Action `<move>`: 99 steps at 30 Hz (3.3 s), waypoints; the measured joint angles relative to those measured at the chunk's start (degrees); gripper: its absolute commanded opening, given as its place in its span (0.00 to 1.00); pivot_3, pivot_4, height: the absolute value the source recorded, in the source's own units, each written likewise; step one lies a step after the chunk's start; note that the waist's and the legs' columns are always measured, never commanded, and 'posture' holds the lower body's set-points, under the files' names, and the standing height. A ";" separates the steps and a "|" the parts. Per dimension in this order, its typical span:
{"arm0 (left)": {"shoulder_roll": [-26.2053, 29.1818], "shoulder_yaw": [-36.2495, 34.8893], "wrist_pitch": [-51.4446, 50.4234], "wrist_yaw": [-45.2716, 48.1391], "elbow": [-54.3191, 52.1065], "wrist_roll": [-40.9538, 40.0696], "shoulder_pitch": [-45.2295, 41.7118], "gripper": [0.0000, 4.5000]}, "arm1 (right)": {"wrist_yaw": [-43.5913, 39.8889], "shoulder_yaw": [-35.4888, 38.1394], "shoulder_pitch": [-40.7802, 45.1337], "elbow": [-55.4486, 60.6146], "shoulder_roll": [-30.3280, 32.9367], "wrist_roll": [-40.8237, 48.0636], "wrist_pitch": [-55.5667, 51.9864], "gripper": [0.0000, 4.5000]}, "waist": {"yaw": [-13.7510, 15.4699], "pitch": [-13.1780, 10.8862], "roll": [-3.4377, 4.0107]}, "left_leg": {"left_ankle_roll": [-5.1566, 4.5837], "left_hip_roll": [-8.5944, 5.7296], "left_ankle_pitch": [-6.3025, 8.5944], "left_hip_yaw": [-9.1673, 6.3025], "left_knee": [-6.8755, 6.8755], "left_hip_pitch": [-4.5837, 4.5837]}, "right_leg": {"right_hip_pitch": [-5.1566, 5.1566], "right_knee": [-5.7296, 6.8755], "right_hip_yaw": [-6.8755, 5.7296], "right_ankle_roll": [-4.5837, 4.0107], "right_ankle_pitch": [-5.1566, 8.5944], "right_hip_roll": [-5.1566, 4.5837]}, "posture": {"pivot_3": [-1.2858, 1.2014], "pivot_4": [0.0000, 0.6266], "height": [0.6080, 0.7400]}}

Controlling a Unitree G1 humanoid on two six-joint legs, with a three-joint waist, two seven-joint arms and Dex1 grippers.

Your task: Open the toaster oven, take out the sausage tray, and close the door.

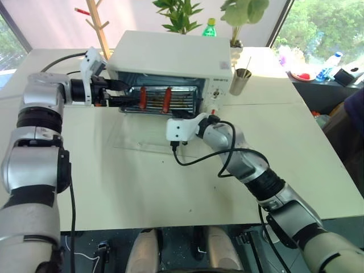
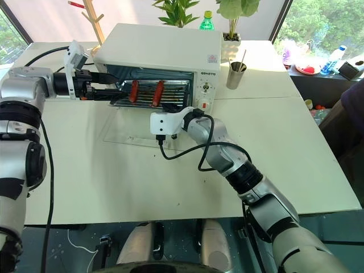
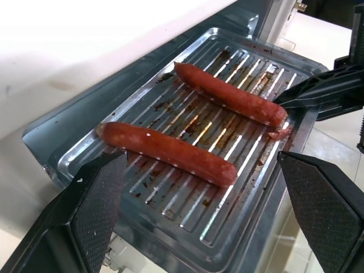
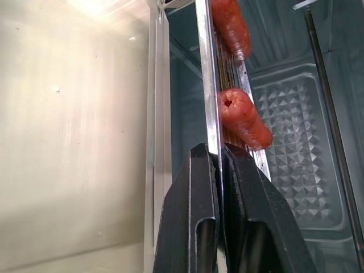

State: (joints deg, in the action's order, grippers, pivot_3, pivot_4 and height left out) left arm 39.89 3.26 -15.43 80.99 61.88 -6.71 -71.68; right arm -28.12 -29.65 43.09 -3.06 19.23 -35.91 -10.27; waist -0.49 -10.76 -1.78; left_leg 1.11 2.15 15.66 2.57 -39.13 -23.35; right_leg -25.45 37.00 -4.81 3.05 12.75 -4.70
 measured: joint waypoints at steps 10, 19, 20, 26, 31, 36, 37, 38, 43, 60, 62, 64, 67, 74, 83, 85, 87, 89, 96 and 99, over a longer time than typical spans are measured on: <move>0.01 -0.20 -0.01 0.43 0.59 0.05 -0.19 1.00 | -1.35 1.92 -7.68 8.46 5.78 1.31 6.10 0.01 | 0.21 0.00 -0.02 | -0.03 -0.08 0.02 -0.04 -0.02 -0.01 | 0.02 -0.01 0.00 0.05 0.03 -0.05 | 0.52 0.24 0.82; 1.30 -1.10 -4.34 3.30 -2.94 -0.85 0.68 1.00 | -1.51 4.02 -13.61 12.03 9.39 2.41 11.79 0.01 | 0.18 -0.02 -0.05 | -0.04 -0.10 0.02 -0.04 -0.03 -0.02 | 0.01 -0.01 0.00 0.08 0.05 -0.07 | 0.52 0.24 0.82; 2.45 -1.80 -5.96 4.31 -5.26 -1.58 1.67 1.00 | -1.67 4.02 -14.56 12.21 9.87 2.57 12.54 0.01 | -0.08 -0.03 -0.04 | -0.05 -0.09 0.03 -0.04 -0.03 -0.02 | 0.01 -0.01 0.01 0.08 0.05 -0.07 | 0.52 0.24 0.82; 9.26 -5.31 -19.06 6.85 -24.61 -7.83 14.81 1.00 | -2.14 5.57 -17.20 13.32 13.52 3.56 17.25 0.01 | -0.23 -0.05 -0.01 | -0.05 -0.07 0.03 -0.06 -0.03 0.06 | 0.00 0.01 0.06 0.10 0.09 -0.07 | 0.52 0.24 0.82; 12.78 -13.91 -36.06 2.13 -43.28 -17.12 29.50 1.00 | -0.89 6.96 -17.32 12.86 14.87 3.28 21.96 0.01 | -0.13 -0.05 -0.02 | -0.04 -0.04 0.02 -0.08 -0.06 0.05 | 0.02 0.00 0.10 0.10 0.09 -0.11 | 0.52 0.24 0.82; 11.78 -25.79 -53.80 -6.60 -59.30 -28.11 41.95 1.00 | 1.83 8.04 -17.06 11.54 16.07 1.58 26.89 0.01 | -0.15 -0.04 -0.04 | -0.02 -0.05 0.01 -0.07 -0.06 0.10 | 0.02 0.05 0.14 0.11 0.11 -0.13 | 0.52 0.24 0.82; 10.49 -28.32 -56.85 -8.74 -62.01 -29.99 43.99 1.00 | 2.22 8.17 -16.99 11.29 16.22 1.14 27.72 0.01 | -0.16 -0.04 -0.03 | -0.02 -0.05 0.01 -0.07 -0.06 0.12 | 0.03 0.05 0.14 0.11 0.11 -0.13 | 0.52 0.24 0.82; 8.95 -29.96 -59.42 -10.55 -64.20 -31.59 45.63 1.00 | 2.58 8.31 -16.99 11.11 16.52 0.99 28.33 0.01 | -0.13 -0.04 -0.03 | -0.02 -0.06 0.01 -0.06 -0.06 0.14 | 0.06 0.07 0.16 0.12 0.11 -0.14 | 0.52 0.24 0.82; -1.13 -37.07 -71.52 -21.72 -72.73 -38.23 48.91 1.00 | 3.16 8.97 -16.94 10.51 17.85 0.61 31.85 0.01 | -0.12 -0.02 -0.06 | 0.03 -0.08 -0.01 -0.09 -0.08 0.18 | 0.09 0.09 0.15 0.11 0.10 -0.16 | 0.52 0.24 0.82; -20.24 -40.66 -76.61 -50.74 -69.36 -52.14 43.59 1.00 | 3.01 11.22 -18.03 11.37 18.05 0.79 35.65 0.01 | -0.24 -0.02 -0.08 | 0.05 -0.20 -0.02 -0.26 -0.02 0.62 | 0.50 0.08 0.17 0.11 0.10 -0.30 | 0.52 0.24 0.82; -20.93 -40.65 -76.61 -52.65 -67.19 -52.79 43.41 0.94 | 2.98 11.48 -18.44 11.37 18.05 0.76 35.64 0.00 | -0.21 -0.02 -0.07 | 0.04 -0.20 -0.02 -0.27 0.01 0.77 | 0.62 0.08 0.17 0.11 0.11 -0.29 | 0.52 0.24 0.82; -21.61 -40.60 -76.61 -54.29 -65.22 -53.65 43.31 0.80 | 2.96 11.53 -18.44 11.40 17.97 0.76 35.61 0.00 | -0.19 -0.02 -0.07 | 0.05 -0.20 -0.02 -0.27 0.01 0.84 | 0.69 0.08 0.17 0.12 0.12 -0.29 | 0.52 0.24 0.82; -21.60 -40.46 -76.60 -55.41 -64.85 -56.20 43.32 0.48 | 2.90 11.82 -18.44 11.61 17.94 0.75 35.43 0.00 | -0.17 -0.02 -0.08 | 0.05 -0.20 -0.01 -0.28 0.01 0.84 | 0.70 0.08 0.17 0.12 0.12 -0.30 | 0.52 0.24 0.82; -21.14 -39.93 -76.60 -58.99 -63.41 -64.89 44.35 0.01 | 2.80 12.37 -18.44 11.78 18.00 0.56 35.56 0.00 | -0.14 -0.02 -0.08 | 0.06 -0.20 -0.02 -0.30 0.01 0.86 | 0.72 0.07 0.17 0.12 0.12 -0.32 | 0.52 0.24 0.82; -22.46 -39.79 -75.05 -69.99 -61.67 -76.35 47.83 0.01 | 1.36 12.44 -18.50 11.76 19.43 0.77 36.96 0.00 | -0.08 -0.02 -0.08 | 0.06 -0.21 -0.01 -0.33 0.01 0.88 | 0.76 0.05 0.17 0.13 0.12 -0.34 | 0.52 0.24 0.82; -22.33 -38.70 -73.63 -72.93 -61.23 -80.05 49.09 0.00 | 0.70 12.47 -18.61 11.77 19.64 1.30 36.99 0.17 | -0.08 -0.02 -0.08 | 0.06 -0.21 -0.01 -0.33 0.02 0.88 | 0.76 0.05 0.17 0.12 0.13 -0.36 | 0.52 0.24 0.82; -21.85 -36.74 -71.35 -76.50 -61.05 -84.80 50.95 0.00 | -0.24 12.59 -19.16 11.78 19.99 2.28 36.83 0.33 | -0.03 -0.02 -0.08 | 0.06 -0.21 -0.01 -0.34 0.01 0.89 | 0.77 0.04 0.17 0.12 0.13 -0.37 | 0.52 0.24 0.82; -20.34 -34.43 -68.19 -80.45 -60.96 -89.63 53.53 0.00 | -1.15 12.79 -19.68 11.80 20.24 3.36 36.74 0.57 | -0.02 -0.02 -0.08 | 0.06 -0.21 -0.01 -0.35 0.02 0.90 | 0.77 0.05 0.22 0.12 0.13 -0.38 | 0.52 0.24 0.82; -15.65 -27.62 -55.98 -89.06 -64.15 -103.47 61.67 0.00 | -8.79 15.70 -22.85 17.22 21.50 14.16 30.71 0.68 | 0.18 -0.04 -0.04 | 0.05 -0.20 0.00 -0.36 0.03 0.91 | 0.79 0.02 0.18 0.01 0.19 -0.43 | 0.52 0.24 0.82; -16.44 -27.39 -52.48 -89.10 -66.45 -104.05 63.91 0.00 | -11.49 18.06 -23.47 20.35 22.93 18.53 27.62 0.68 | 0.85 -0.04 -0.04 | 0.04 -0.25 0.01 -0.33 0.03 0.91 | 0.81 -0.04 0.16 -0.06 0.23 -0.42 | 0.52 0.24 0.82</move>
State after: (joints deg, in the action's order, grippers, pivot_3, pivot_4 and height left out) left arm 23.46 -24.14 -67.91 -8.11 -4.56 -110.76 -7.77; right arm -39.61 -11.59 19.62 17.29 42.16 -17.38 17.36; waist 0.35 -10.80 -1.82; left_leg 1.15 1.89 15.67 2.24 -39.10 -22.45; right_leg -24.64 36.95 -4.65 2.99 12.98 -5.11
